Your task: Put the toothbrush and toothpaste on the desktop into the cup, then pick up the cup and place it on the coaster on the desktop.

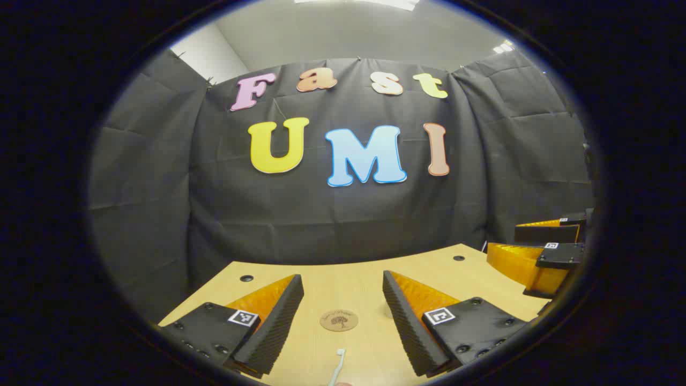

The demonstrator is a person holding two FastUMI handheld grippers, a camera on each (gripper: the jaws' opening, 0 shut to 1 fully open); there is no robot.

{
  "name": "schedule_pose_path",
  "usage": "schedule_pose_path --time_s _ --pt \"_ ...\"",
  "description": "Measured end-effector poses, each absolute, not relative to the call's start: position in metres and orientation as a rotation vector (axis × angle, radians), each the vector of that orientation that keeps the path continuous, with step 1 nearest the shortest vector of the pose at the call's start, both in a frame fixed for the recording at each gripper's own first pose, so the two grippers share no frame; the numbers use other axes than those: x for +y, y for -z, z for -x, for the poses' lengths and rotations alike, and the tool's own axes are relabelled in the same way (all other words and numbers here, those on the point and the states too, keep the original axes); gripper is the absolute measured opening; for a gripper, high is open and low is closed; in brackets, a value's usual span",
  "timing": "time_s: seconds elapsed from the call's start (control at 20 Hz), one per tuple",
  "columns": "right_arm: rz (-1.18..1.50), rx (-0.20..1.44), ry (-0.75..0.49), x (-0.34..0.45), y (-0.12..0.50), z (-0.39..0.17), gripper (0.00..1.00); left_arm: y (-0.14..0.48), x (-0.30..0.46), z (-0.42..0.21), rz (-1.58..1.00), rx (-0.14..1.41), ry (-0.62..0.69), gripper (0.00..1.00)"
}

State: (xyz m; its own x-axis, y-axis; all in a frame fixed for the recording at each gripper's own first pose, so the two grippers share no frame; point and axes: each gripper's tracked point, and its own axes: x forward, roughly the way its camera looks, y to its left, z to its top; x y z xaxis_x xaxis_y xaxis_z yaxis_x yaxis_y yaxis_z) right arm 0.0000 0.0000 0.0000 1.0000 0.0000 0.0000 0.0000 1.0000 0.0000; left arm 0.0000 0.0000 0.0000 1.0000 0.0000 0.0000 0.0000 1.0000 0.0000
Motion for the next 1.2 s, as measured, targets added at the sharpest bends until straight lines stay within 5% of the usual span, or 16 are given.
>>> schedule_pose_path --time_s 0.75,1.2 --pt "0.03 0.107 -0.075 0.011 0.028 -0.006 0.88 0.012 -0.003 -0.002 0.025 0.056 -0.017 0.96" --pt "-0.052 0.364 -0.116 0.04 0.088 -0.013 0.89 0.104 0.01 -0.009 0.09 0.374 -0.001 0.96"
